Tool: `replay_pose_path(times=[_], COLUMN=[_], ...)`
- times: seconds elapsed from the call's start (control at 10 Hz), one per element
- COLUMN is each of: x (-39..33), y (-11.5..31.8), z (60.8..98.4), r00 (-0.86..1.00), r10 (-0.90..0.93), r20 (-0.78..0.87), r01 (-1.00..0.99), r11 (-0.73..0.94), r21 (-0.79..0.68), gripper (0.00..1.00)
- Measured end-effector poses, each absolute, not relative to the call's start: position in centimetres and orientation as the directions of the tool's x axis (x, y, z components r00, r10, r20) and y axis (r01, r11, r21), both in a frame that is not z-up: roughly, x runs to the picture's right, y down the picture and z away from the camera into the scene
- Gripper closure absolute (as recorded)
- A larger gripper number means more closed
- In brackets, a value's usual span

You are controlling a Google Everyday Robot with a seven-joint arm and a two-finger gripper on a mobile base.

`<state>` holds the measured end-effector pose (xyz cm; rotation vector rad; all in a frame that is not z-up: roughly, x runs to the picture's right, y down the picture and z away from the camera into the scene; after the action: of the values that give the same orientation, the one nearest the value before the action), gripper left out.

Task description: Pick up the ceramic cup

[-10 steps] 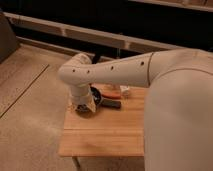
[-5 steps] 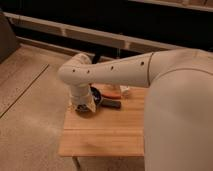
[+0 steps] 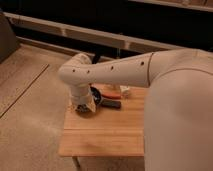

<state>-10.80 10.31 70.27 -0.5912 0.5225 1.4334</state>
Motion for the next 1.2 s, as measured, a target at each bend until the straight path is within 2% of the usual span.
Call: replay_pose_path(times=[0.6,0.8,1.0,1.2], x=[-10.8,-10.5,-9.2,-9.4], y=[10.2,9.0,6.3,4.6], z=[70.3,71.4,73.7,74.6], r00=[0.073,0.035,-0.034,-0.039], r10=[0.754,0.798,0.875,0.919], r20=[-0.653,-0.602,-0.483,-0.391], r01=[-0.997,-0.999,-0.999,-0.998], r11=[0.045,0.023,-0.028,-0.057], r21=[-0.06,-0.027,0.019,-0.035], gripper=[0.35,0.35,0.35,0.35])
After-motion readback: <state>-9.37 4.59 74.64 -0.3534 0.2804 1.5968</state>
